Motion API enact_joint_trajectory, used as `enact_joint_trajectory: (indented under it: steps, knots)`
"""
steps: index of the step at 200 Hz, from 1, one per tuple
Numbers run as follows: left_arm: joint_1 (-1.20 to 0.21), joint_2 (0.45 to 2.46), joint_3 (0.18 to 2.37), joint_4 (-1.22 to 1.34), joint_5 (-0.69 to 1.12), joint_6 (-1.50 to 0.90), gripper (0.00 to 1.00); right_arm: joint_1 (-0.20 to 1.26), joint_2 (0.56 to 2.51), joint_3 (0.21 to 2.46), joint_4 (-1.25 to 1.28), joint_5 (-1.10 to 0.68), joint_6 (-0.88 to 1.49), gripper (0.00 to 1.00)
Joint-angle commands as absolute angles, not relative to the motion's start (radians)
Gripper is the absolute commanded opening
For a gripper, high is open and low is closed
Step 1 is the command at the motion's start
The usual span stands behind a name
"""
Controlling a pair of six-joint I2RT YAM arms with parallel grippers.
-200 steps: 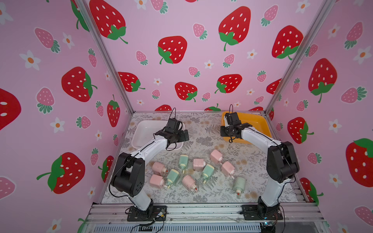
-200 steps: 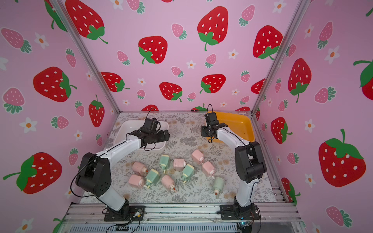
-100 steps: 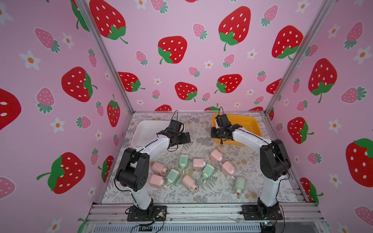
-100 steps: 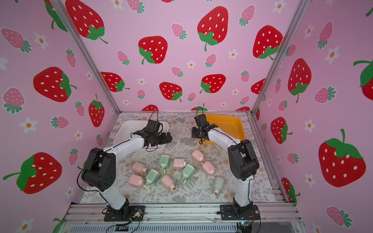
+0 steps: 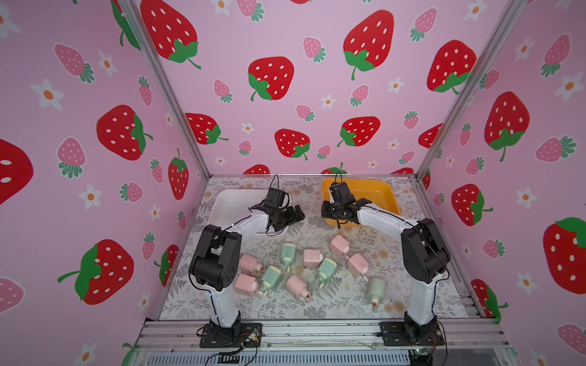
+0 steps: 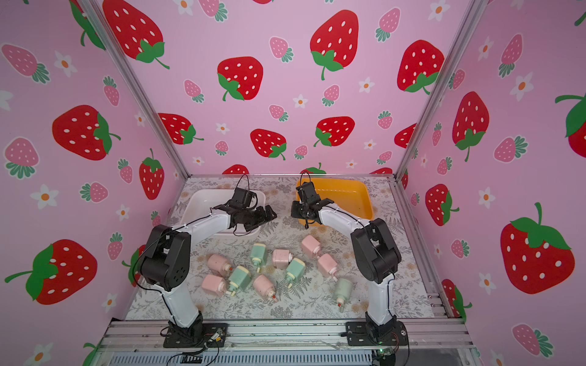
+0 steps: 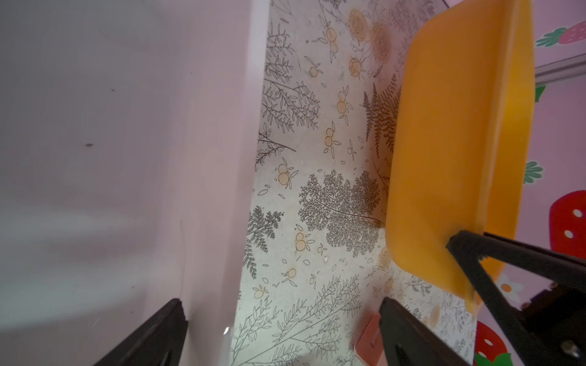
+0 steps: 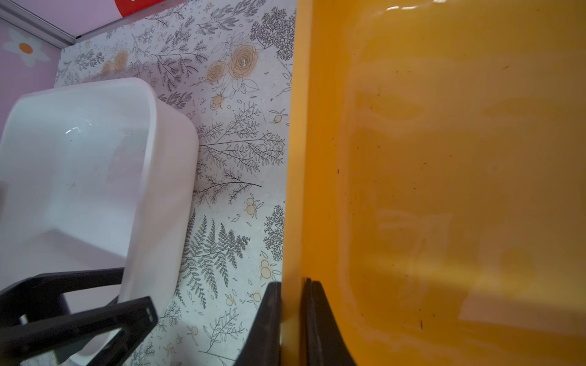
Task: Place the pencil sharpeners by color into the storage box
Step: Move the storage box to the center of the board.
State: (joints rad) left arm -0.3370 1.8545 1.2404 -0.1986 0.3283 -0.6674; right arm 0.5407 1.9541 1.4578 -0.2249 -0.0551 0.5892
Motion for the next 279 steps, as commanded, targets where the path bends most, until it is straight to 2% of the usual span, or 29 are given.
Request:
enact_joint_trajectory:
  steps: [1, 41, 104, 142, 155, 184, 190, 226, 248, 257, 279]
  knots:
    - [-0.322, 1.885, 1.284, -0.106, 0.445, -0.752, 0.99, 0.56, 1.978, 1.455, -0.157, -0.156, 0.707, 0.0]
    - [-0.32, 1.947, 1.348, -0.119, 0.451, -0.755, 1.0, 0.575, 1.991, 1.451, -0.125, -0.172, 0.749, 0.0]
    - [-0.32, 1.961, 1.364, -0.136, 0.483, -0.745, 1.0, 0.599, 2.013, 1.423, -0.018, -0.262, 0.837, 0.12]
    - [-0.32, 1.952, 1.376, -0.193, 0.47, -0.702, 1.0, 0.597, 1.976, 1.411, -0.021, -0.282, 0.789, 0.39]
    - [-0.32, 1.95, 1.38, -0.21, 0.463, -0.69, 0.99, 0.591, 1.948, 1.392, -0.023, -0.273, 0.771, 0.46]
    - [-0.319, 1.948, 1.394, -0.243, 0.453, -0.666, 1.0, 0.562, 1.868, 1.334, -0.046, -0.236, 0.719, 0.51]
    - [-0.321, 1.949, 1.401, -0.251, 0.453, -0.659, 1.0, 0.552, 1.849, 1.326, -0.065, -0.219, 0.694, 0.58]
    - [-0.321, 1.97, 1.454, -0.313, 0.45, -0.616, 1.0, 0.459, 1.761, 1.295, -0.211, -0.109, 0.52, 0.7]
    - [-0.323, 2.0, 1.513, -0.368, 0.44, -0.581, 1.0, 0.361, 1.73, 1.297, -0.298, -0.064, 0.441, 0.86]
    - [-0.325, 2.015, 1.538, -0.39, 0.425, -0.57, 1.0, 0.315, 1.717, 1.29, -0.316, -0.056, 0.418, 1.0]
    - [-0.332, 2.046, 1.585, -0.436, 0.378, -0.543, 1.0, 0.199, 1.715, 1.307, -0.374, -0.053, 0.357, 1.0]
